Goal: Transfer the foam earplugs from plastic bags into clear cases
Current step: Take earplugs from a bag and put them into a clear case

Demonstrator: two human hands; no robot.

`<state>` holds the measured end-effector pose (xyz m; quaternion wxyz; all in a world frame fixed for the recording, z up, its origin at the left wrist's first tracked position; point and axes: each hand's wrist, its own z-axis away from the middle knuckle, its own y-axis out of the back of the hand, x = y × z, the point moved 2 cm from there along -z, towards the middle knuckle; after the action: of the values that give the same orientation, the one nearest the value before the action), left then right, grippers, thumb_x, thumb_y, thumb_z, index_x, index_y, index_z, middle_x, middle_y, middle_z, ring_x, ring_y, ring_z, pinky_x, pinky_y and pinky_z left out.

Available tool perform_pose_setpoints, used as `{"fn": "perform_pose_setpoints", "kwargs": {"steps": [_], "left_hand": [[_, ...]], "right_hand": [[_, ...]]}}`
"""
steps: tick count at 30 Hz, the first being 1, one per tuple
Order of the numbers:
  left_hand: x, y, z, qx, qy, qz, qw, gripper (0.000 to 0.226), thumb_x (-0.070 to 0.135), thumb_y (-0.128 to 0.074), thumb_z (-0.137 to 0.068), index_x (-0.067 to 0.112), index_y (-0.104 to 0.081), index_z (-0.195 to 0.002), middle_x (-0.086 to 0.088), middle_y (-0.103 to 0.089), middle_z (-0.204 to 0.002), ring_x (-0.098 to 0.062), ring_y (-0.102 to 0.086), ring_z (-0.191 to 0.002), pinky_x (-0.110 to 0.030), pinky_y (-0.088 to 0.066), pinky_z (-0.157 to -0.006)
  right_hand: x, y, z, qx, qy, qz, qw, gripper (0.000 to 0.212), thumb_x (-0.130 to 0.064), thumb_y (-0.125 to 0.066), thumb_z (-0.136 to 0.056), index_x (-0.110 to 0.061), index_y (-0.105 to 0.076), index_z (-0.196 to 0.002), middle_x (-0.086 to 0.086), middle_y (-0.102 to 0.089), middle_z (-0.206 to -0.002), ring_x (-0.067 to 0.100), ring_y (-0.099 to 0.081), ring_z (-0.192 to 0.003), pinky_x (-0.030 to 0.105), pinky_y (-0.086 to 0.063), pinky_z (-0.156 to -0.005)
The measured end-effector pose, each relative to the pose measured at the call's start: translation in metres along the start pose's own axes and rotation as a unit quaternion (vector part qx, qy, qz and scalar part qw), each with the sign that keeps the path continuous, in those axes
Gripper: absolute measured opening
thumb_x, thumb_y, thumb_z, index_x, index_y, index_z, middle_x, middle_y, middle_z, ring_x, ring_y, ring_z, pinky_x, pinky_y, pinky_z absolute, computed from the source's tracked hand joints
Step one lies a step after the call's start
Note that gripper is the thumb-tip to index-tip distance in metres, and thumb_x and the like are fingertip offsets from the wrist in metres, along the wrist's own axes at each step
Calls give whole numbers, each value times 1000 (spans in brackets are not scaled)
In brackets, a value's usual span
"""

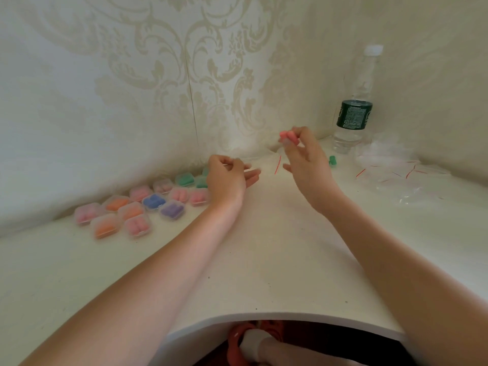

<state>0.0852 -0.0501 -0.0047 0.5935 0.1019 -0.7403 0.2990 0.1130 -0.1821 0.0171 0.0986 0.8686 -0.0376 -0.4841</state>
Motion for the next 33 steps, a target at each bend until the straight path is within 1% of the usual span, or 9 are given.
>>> {"fn": "perform_pose_setpoints", "kwargs": {"steps": [5, 8, 11, 16, 19, 22, 28, 31, 33], "left_hand": [[-2, -9, 9, -113, -31, -38, 992, 20, -5, -48, -89, 13, -42, -83, -18, -67, -89, -21, -72, -72, -31, -59, -65], [-3, -11, 12, -141, -38, -88, 985, 18, 1, -53, -88, 15, -44, -82, -19, -69, -93, -20, -71, -82, -34, -58, -72], [1, -8, 14, -135, -81, -200, 967, 8, 16, -56, -83, 18, -49, -79, -9, -67, -86, -16, -63, -76, -42, -54, -71], [14, -17, 1, -90, -257, -408, 872, 3, 14, -54, -85, 14, -51, -84, 8, -51, -69, -9, -48, -65, -15, -34, -56], [-1, -41, -31, -153, -301, -482, 808, 25, -2, -46, -83, 8, -57, -103, -8, -61, -98, -26, -56, -94, -32, -43, -79], [-32, -73, -70, -247, -299, -541, 746, 52, -9, -39, -84, 6, -52, -131, -13, -52, -135, -28, -46, -125, -33, -34, -105], [-75, -103, -109, -261, -286, -681, 622, 40, 26, -37, -98, 12, -42, -135, -8, -41, -145, -33, -36, -129, -40, -29, -107], [-66, -99, -99, -211, -327, -660, 644, 35, 25, -40, -99, 9, -51, -127, -13, -53, -131, -32, -43, -120, -35, -27, -100], [-55, -91, -88, -186, -354, -582, 708, 32, 19, -48, -96, 6, -54, -124, -15, -56, -123, -31, -50, -115, -34, -29, -95]], "right_hand": [[7, -2, 2, -103, -101, 16, 989, 25, -33, -51, -97, -10, -58, -99, -17, -58, -89, 2, -53, -79, 16, -49, -69], [12, 3, -2, -97, -105, 19, 990, 26, -30, -52, -96, -5, -58, -96, -1, -62, -90, 9, -56, -81, 30, -50, -78], [15, 13, -3, -72, -77, 164, 981, 21, -27, -50, -96, -8, -54, -88, 8, -61, -81, 14, -51, -69, 16, -39, -62], [24, 25, -3, -3, -31, 463, 886, 19, -28, -37, -99, -18, -53, -104, 1, -60, -114, 23, -43, -117, 42, -24, -101], [29, 26, -4, 63, 3, 450, 891, 19, -23, -35, -99, -16, -50, -108, 0, -59, -118, 19, -39, -126, 49, -10, -113], [38, 29, -7, 55, -23, 401, 914, 14, -20, -33, -99, -17, -45, -104, -4, -63, -108, 17, -43, -122, 47, -7, -115], [47, 22, -13, 40, -25, 438, 898, 17, -29, -29, -102, -20, -43, -105, -1, -62, -113, 21, -41, -120, 45, -15, -113], [49, 21, -13, 43, -18, 450, 892, 21, -32, -28, -102, -19, -44, -106, -2, -62, -114, 22, -42, -119, 44, -15, -112], [48, 21, -12, 53, -7, 435, 899, 19, -30, -30, -101, -19, -44, -104, -2, -63, -113, 23, -43, -118, 44, -15, -111]]}}
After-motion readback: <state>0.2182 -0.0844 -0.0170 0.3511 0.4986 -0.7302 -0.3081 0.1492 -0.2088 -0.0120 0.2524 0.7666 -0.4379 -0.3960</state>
